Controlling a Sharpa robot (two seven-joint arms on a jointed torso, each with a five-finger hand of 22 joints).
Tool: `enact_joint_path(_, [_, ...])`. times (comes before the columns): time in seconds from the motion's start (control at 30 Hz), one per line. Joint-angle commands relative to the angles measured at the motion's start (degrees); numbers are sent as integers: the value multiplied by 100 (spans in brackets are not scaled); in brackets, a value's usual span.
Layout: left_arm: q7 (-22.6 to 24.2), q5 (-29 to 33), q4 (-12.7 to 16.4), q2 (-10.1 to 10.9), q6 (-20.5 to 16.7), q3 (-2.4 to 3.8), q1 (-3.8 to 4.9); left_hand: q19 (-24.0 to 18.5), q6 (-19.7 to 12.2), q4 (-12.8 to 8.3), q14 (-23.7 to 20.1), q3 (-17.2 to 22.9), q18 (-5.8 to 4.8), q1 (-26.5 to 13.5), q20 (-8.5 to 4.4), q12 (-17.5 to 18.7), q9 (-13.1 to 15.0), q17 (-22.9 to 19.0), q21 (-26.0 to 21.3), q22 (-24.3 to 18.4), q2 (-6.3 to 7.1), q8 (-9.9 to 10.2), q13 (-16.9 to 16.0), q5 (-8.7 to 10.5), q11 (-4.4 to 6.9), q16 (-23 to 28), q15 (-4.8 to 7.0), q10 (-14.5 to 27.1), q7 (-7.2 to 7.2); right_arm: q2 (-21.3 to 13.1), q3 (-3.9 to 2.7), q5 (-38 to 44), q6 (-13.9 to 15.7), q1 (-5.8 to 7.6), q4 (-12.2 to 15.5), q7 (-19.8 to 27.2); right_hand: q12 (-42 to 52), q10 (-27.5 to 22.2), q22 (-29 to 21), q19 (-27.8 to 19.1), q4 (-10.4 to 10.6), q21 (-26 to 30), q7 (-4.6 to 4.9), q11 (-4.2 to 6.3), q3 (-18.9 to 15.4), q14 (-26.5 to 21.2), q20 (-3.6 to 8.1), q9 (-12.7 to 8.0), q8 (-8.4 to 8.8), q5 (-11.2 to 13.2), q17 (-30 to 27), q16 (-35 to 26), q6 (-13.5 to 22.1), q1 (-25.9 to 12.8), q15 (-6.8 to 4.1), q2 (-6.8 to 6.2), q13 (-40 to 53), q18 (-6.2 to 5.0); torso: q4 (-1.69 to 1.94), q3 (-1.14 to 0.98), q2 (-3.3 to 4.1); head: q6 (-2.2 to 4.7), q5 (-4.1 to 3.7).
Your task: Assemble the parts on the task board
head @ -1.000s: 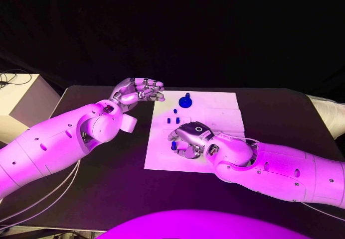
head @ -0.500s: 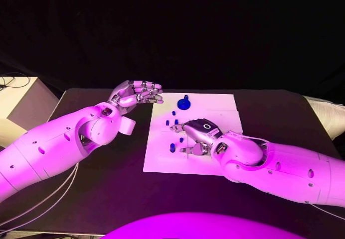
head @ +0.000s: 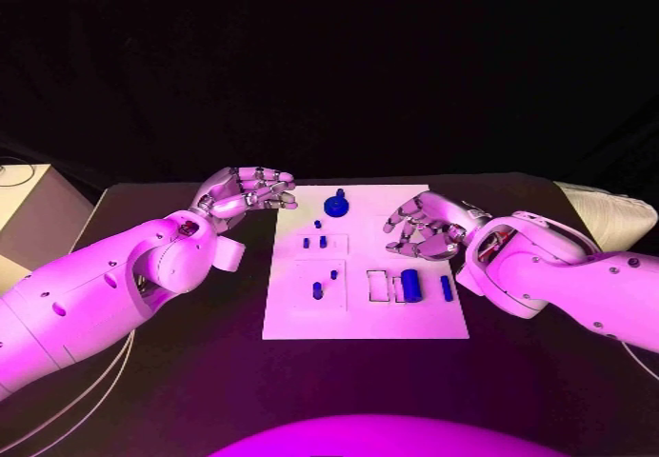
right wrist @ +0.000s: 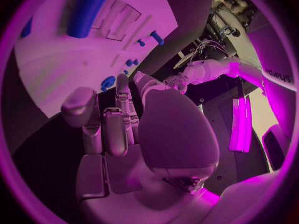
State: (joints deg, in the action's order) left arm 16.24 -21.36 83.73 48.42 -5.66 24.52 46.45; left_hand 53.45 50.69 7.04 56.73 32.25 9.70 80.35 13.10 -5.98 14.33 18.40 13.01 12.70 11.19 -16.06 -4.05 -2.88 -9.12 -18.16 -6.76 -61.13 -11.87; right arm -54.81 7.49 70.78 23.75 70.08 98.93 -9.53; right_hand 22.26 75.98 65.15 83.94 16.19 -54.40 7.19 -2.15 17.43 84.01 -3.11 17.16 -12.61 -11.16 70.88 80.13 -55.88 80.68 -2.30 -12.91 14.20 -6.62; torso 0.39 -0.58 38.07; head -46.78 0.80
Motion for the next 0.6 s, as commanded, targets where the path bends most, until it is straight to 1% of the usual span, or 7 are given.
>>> enact_joint_path(0.03, [32, 6, 7, -13, 88, 4, -10, 44, 14, -8, 48, -29, 72, 3, 15, 13, -9, 5, -27, -5, -28, 38, -5, -11, -16, 33, -6, 1, -26, -217, 4, -894, -679, 27, 53, -432, 1297, -122, 119, 268, 5, -141, -88, 78, -132, 255, 78, 287, -258, -80, 53, 52, -20, -391, -79, 43, 1456, 69, -14, 2, -18, 6, -110])
enact_joint_path(0.07, [33, 6, 7, -14, 88, 4, -12, 44, 14, -8, 48, -29, 72, 3, 15, 13, -9, 5, -27, -5, -28, 38, -5, -11, -16, 33, -6, 1, -26, -303, 8, -929, -747, 36, 64, -563, 2037, -203, 163, 269, 6, -184, -104, 75, -187, 264, 99, 431, -361, -89, 89, 75, 35, -543, -83, 74, 2325, 68, -13, 4, -23, 13, -139])
enact_joint_path(0.1, [33, 6, 7, -14, 87, 4, -13, 44, 14, -8, 48, -29, 72, 3, 15, 13, -9, 5, -27, -5, -28, 38, -5, -11, -16, 33, -6, 1, -26, -336, 11, -940, -774, 38, 68, -615, 2037, -203, 163, 269, 6, -184, -104, 75, -187, 264, 99, 431, -361, -89, 89, 75, 35, -543, -83, 74, 2325, 68, -16, 3, -25, 12, -145])
enact_joint_path(0.17, [32, 6, 7, -12, 83, 4, -16, 44, 14, -8, 48, -29, 72, 3, 15, 13, -9, 5, -27, -5, -28, 38, -5, -11, -16, 33, -6, 1, -26, -472, 23, -971, -865, 47, 90, -847, 4229, 326, 316, 291, 31, -375, -174, 127, -417, 301, 117, 768, -643, -722, 269, 176, 20, -880, -144, 81, 4720, 103, -38, -3, -32, -15, -159])
enact_joint_path(0.23, [33, 2, 8, -10, 78, 4, -19, 44, 14, -8, 48, -29, 72, 3, 15, 13, -9, 5, -27, -5, -28, 38, -5, -11, -16, 33, -6, 1, -26, -617, 41, -948, -951, 48, 131, -1145, 5831, 862, 691, 362, 14, -884, -270, 192, -648, 403, 173, 1224, -962, -807, 812, 474, 64, -1030, -189, 222, 6498, 178, -55, -5, -35, -27, -191])
enact_joint_path(0.33, [40, -4, 14, -7, 63, 4, -25, 47, 14, -6, 49, -31, 72, 0, 16, 14, -10, 9, -31, -8, -27, 39, -6, -11, -16, 38, -6, 1, -26, -717, 71, -909, -1037, 35, 181, -1497, 6399, 1156, 1037, 405, 41, -1359, -290, 235, -787, 477, 198, 1504, -1106, -814, 1243, 690, 72, -1177, -198, 352, 7157, 256, -70, -4, -45, -38, -214])
enact_joint_path(0.6, [46, -13, 36, -1, 49, 4, -32, 47, 14, -6, 49, -31, 72, 0, 16, 14, -10, 9, -31, -8, -27, 39, -6, -11, -16, 38, -6, 1, -26, -593, 127, -831, -1035, -74, 246, -2099, 6726, 1369, 1380, 429, 56, -1821, -280, 230, -1019, 542, 193, 1633, -989, -847, 1622, 866, 115, -1542, -194, 454, 7529, 334, -79, 13, -57, -77, -220])
